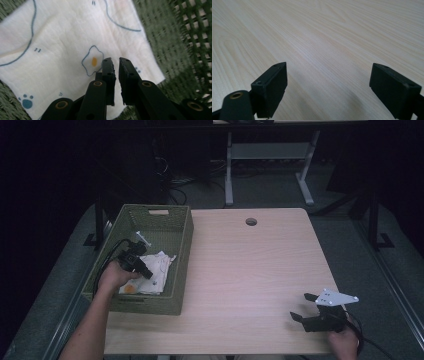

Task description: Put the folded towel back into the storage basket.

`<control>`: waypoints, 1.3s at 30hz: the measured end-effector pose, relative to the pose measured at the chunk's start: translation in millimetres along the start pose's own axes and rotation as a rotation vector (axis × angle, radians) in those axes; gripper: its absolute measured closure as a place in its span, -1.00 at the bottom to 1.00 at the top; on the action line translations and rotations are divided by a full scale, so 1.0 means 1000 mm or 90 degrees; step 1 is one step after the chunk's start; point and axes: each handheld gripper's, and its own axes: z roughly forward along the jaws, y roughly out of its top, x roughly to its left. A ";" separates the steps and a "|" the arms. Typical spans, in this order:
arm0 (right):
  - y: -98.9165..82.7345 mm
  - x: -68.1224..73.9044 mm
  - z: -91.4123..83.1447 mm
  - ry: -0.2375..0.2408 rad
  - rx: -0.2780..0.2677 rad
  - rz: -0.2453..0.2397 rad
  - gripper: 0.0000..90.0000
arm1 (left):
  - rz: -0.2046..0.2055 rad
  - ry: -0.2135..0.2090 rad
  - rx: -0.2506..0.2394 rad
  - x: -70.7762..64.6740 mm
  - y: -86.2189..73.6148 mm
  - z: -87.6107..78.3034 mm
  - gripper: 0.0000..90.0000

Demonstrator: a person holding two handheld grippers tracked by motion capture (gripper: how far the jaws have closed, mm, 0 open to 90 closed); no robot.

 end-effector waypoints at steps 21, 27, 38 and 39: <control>0.000 -0.001 -0.003 0.005 -0.015 0.009 -0.69 | -0.036 -0.043 -0.152 -0.017 -0.017 -0.025 0.00; 0.000 -0.002 -0.002 0.007 -0.014 0.004 -0.68 | -0.063 -0.063 -0.203 -0.020 -0.021 -0.032 -0.14; 0.001 -0.003 -0.003 0.013 -0.021 0.006 -0.68 | -0.109 -0.075 -0.279 -0.031 -0.036 -0.038 -0.21; 0.000 -0.003 -0.003 0.013 -0.020 0.006 -0.68 | -0.109 -0.079 -0.287 -0.032 -0.038 -0.039 -0.21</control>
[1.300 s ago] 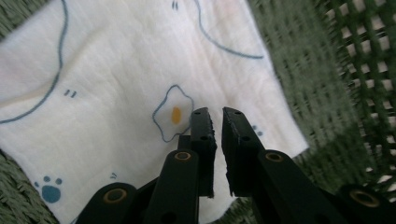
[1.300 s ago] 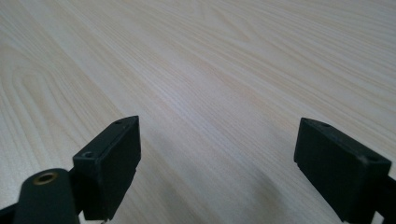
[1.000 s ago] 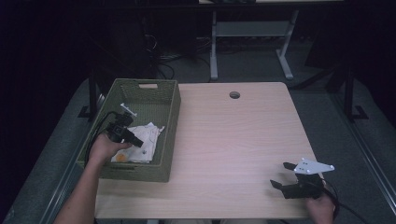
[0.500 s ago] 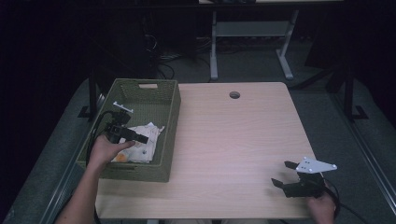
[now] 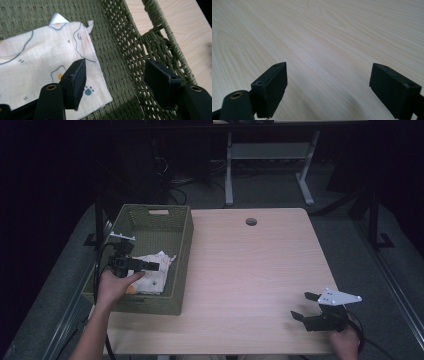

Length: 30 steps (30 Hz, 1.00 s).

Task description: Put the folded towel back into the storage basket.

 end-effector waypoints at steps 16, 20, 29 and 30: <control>0.000 0.000 0.001 -0.001 0.000 0.001 -0.68 | 0.005 -0.035 -0.074 -0.026 0.004 -0.015 -0.24; -0.001 0.000 0.001 0.001 0.002 -0.002 -0.68 | 0.013 -0.036 -0.085 -0.031 0.004 -0.015 -0.26; -0.002 0.000 0.002 0.000 0.004 -0.002 -0.68 | 0.032 -0.067 -0.102 -0.046 0.003 -0.013 -0.25; -0.002 0.000 0.002 0.001 0.004 -0.001 -0.68 | 0.039 -0.069 -0.103 -0.049 0.004 -0.013 -0.24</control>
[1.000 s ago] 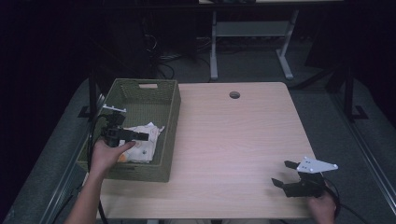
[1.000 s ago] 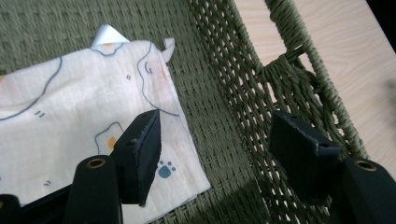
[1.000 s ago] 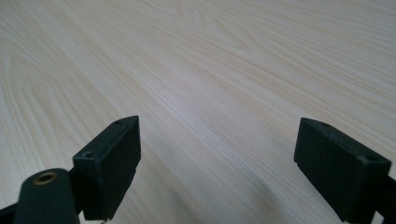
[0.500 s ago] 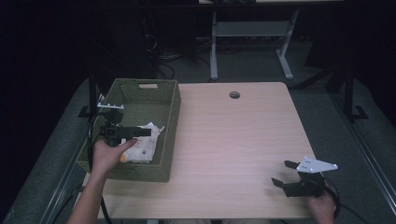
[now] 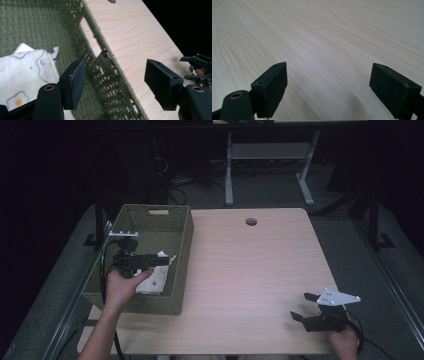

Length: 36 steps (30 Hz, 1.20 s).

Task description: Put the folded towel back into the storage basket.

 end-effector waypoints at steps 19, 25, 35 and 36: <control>-0.001 0.003 -0.003 0.000 -0.004 0.001 -0.69 | 0.044 -0.031 -0.022 -0.036 0.005 0.006 -0.27; -0.001 0.003 -0.006 -0.001 -0.010 -0.001 -0.69 | 0.058 -0.045 -0.025 -0.045 0.006 0.013 -0.28; -0.001 0.003 -0.006 -0.004 -0.011 0.000 -0.69 | 0.068 -0.077 -0.025 -0.060 0.006 0.023 -0.29; -0.001 0.003 -0.006 -0.004 -0.011 0.000 -0.68 | 0.069 -0.081 -0.024 -0.061 0.007 0.023 -0.29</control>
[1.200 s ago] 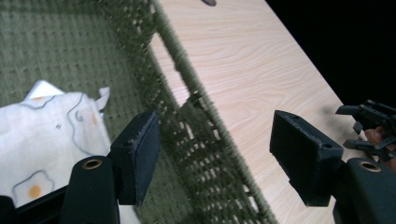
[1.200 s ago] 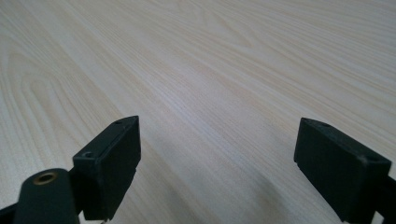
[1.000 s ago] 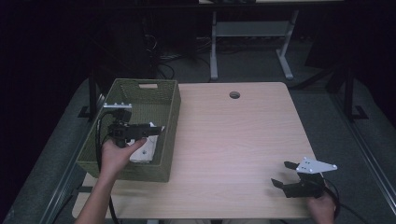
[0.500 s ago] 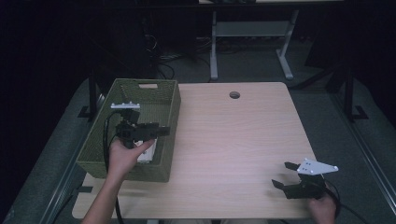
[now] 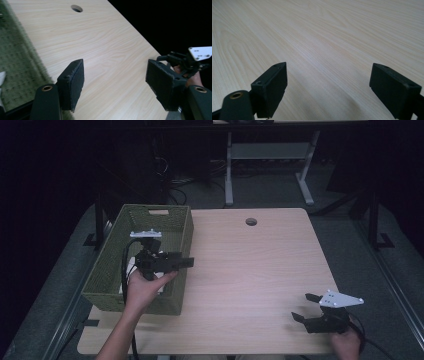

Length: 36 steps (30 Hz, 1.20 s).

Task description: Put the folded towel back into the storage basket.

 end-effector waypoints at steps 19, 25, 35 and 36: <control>0.001 -0.001 -0.002 0.001 -0.005 -0.002 -0.69 | 0.043 -0.007 0.002 -0.034 -0.003 0.026 -0.30; 0.000 -0.002 -0.002 -0.002 -0.005 0.001 -0.69 | 0.054 -0.010 0.010 -0.048 -0.010 0.040 -0.31; -0.002 -0.003 -0.001 -0.001 -0.002 0.005 -0.69 | 0.074 -0.010 0.018 -0.064 -0.018 0.055 -0.31; -0.002 -0.003 -0.001 -0.002 -0.002 0.005 -0.69 | 0.076 -0.013 0.016 -0.066 -0.019 0.057 -0.31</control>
